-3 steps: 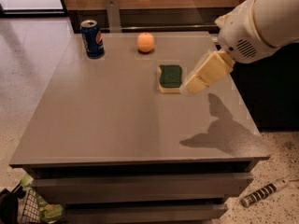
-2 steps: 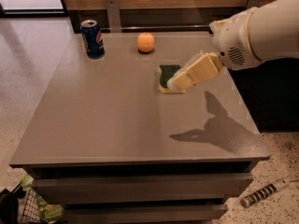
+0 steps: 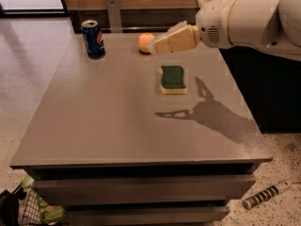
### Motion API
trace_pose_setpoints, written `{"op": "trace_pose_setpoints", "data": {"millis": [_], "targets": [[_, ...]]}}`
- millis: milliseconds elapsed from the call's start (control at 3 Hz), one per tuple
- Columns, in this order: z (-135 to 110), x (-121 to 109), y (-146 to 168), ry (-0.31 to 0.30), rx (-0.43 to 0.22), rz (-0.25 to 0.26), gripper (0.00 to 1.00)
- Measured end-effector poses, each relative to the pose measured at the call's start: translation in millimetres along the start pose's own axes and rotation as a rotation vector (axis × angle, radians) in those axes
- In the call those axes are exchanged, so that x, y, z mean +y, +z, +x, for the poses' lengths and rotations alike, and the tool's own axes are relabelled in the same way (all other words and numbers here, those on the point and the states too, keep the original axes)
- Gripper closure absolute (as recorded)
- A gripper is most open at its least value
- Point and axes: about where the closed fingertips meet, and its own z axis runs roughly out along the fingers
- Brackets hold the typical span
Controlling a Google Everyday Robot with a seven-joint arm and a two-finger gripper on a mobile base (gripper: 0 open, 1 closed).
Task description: Knock pepsi can over
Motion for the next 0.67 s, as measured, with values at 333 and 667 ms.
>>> {"op": "trace_pose_setpoints", "data": {"millis": [333, 667], "targets": [[-27.1, -4.5, 12.5, -0.074, -0.030, -0.020, 0.00], [-28.3, -4.2, 14.2, -0.075, -0.033, -0.018, 0.00]]}}
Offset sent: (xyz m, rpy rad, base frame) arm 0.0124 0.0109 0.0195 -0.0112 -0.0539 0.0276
